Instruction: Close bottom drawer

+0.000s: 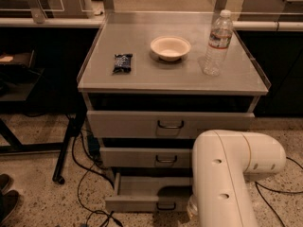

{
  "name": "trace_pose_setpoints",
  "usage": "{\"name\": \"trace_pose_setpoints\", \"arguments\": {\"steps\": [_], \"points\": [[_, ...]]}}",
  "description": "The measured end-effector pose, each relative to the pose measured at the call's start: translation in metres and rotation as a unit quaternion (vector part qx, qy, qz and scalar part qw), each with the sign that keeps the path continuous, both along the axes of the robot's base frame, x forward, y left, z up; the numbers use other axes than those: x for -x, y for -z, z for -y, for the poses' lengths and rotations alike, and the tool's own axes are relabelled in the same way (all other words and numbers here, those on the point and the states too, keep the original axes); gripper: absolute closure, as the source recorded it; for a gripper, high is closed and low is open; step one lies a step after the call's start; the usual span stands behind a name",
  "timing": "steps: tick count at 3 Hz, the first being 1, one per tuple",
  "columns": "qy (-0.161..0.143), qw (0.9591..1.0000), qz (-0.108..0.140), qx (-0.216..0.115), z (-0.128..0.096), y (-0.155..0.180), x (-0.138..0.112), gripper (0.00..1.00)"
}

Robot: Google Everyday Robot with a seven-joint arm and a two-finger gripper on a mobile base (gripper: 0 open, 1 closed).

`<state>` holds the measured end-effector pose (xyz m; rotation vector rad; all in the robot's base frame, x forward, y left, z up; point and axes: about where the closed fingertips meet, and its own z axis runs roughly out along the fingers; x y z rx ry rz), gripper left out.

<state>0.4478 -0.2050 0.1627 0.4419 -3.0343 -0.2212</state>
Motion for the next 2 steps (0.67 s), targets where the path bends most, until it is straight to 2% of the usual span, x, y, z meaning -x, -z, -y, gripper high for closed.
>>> {"name": "trace_pose_setpoints", "arguments": {"steps": [1,2], "points": [[0.013,0.9998,0.015,0.001,0.001,-0.004,-0.015,1.0],[0.016,0.9993,0.033,-0.012,-0.005,-0.01,-0.032,1.0]]}}
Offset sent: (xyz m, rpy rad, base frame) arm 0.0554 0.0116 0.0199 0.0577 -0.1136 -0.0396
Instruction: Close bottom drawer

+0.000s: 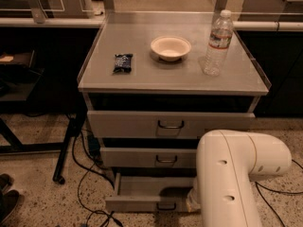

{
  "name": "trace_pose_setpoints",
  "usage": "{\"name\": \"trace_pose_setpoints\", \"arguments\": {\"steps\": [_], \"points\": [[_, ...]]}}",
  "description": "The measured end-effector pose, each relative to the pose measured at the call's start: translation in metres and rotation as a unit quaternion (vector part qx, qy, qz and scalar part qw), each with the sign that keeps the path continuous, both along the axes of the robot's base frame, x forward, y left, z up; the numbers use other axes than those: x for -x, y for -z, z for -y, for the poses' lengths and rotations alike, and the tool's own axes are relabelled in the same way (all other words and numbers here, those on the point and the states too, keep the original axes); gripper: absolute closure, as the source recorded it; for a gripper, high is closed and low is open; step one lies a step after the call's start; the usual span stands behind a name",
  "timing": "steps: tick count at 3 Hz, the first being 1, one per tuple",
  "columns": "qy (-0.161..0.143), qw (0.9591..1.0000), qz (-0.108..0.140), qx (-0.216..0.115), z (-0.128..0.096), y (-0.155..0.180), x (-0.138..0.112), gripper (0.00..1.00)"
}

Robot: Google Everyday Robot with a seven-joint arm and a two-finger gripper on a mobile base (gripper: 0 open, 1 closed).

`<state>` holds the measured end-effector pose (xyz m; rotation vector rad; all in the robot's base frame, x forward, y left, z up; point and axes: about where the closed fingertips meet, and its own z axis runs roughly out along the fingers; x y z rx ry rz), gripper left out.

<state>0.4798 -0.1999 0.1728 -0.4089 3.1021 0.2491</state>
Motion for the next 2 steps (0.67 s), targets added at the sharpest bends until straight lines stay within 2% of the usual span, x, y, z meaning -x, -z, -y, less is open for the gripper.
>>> {"name": "trace_pose_setpoints", "arguments": {"steps": [2], "points": [[0.013,0.9974,0.069,-0.018,-0.021,-0.01,-0.054,1.0]]}}
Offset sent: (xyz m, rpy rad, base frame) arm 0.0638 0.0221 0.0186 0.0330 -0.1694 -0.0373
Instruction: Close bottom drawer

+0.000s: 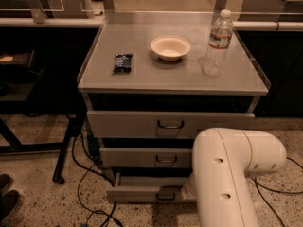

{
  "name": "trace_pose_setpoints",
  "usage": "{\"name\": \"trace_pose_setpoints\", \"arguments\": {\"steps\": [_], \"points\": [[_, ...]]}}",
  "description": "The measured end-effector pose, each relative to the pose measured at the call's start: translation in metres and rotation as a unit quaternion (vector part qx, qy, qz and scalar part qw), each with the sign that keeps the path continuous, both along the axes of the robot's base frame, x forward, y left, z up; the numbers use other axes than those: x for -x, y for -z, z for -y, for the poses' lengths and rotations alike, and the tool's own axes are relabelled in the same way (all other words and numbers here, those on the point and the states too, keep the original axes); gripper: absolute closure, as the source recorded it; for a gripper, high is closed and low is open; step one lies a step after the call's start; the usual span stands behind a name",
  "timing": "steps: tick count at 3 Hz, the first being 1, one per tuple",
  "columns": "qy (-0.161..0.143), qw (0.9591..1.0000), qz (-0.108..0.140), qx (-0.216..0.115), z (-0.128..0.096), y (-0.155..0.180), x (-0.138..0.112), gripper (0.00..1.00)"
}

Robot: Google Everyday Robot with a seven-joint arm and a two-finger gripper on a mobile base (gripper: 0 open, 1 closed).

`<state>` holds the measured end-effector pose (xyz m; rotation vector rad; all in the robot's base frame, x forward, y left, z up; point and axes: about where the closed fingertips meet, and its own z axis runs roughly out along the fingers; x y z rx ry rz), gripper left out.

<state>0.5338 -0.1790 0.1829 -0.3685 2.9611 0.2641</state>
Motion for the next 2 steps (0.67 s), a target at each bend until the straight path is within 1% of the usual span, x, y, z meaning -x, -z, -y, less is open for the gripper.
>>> {"name": "trace_pose_setpoints", "arguments": {"steps": [1,2], "points": [[0.0,1.0,0.0,0.0,0.0,0.0,0.0,1.0],[0.018,0.9997,0.017,0.0,0.001,-0.005,-0.015,1.0]]}}
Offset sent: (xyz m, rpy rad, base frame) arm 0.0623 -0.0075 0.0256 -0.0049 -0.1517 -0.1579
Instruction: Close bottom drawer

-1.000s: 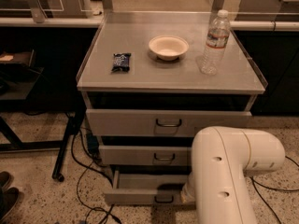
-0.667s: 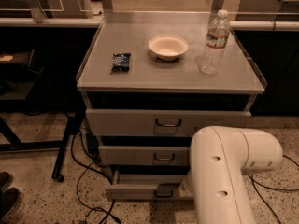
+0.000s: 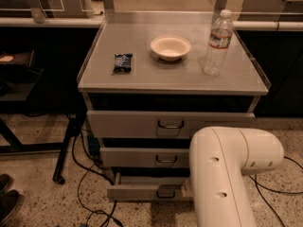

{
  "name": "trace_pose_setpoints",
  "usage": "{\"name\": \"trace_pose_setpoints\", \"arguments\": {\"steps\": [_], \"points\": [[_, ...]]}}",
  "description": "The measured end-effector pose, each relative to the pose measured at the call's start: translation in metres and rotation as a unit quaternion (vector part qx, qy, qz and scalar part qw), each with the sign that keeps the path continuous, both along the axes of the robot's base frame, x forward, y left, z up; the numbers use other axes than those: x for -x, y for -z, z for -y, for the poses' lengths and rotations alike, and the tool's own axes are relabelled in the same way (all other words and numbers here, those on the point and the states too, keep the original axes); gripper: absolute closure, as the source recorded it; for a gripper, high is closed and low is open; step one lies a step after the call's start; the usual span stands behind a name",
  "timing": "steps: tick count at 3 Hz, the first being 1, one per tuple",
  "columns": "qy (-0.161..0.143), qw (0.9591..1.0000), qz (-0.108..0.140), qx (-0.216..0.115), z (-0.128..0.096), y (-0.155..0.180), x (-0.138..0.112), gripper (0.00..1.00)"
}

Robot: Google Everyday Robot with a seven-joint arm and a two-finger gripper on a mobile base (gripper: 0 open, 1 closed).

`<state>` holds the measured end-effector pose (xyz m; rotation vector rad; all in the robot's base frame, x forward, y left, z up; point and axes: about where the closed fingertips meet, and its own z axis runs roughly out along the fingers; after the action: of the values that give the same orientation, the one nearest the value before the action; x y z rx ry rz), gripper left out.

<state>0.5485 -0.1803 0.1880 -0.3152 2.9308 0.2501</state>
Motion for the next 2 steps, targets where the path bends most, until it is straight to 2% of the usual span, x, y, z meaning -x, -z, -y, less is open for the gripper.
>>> {"name": "trace_pose_setpoints", "arguments": {"steps": [1,2], "points": [[0.012,0.9998,0.014,0.0,0.001,-0.005,-0.01,1.0],[0.035,0.9978,0.055,-0.002,0.0,-0.02,-0.04,1.0]]}}
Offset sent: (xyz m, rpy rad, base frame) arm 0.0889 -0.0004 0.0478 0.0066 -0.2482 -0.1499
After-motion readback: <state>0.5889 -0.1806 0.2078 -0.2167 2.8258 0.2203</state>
